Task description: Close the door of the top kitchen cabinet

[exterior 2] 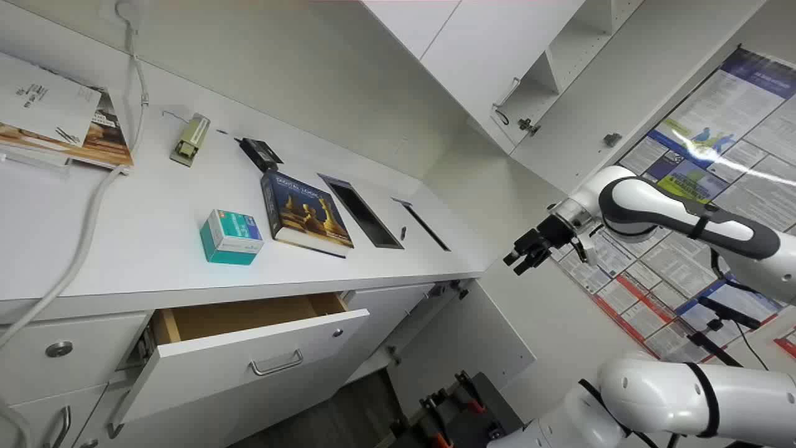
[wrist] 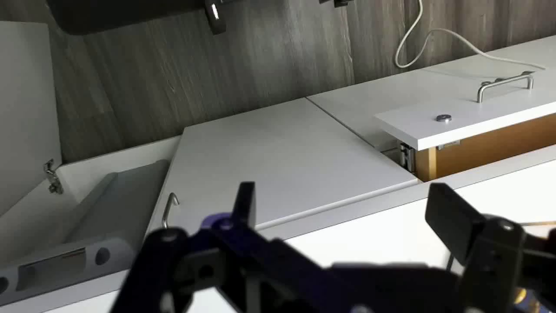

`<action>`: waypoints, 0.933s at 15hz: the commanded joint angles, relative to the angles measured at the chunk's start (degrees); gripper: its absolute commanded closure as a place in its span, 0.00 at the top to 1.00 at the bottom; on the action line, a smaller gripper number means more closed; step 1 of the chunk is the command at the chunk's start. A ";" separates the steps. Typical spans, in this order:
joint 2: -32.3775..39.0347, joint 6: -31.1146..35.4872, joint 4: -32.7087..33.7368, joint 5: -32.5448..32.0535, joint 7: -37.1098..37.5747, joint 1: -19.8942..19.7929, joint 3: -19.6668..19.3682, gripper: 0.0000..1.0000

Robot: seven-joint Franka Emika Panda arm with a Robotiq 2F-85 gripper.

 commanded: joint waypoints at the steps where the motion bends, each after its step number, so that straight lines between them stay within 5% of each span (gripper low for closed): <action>1: 0.19 -0.14 0.11 0.66 -0.62 -1.01 0.85 1.00; 8: -3.34 6.77 0.14 0.66 1.12 -2.37 1.50 1.00; 14: -9.21 10.99 7.02 1.53 1.86 -5.29 -0.68 1.00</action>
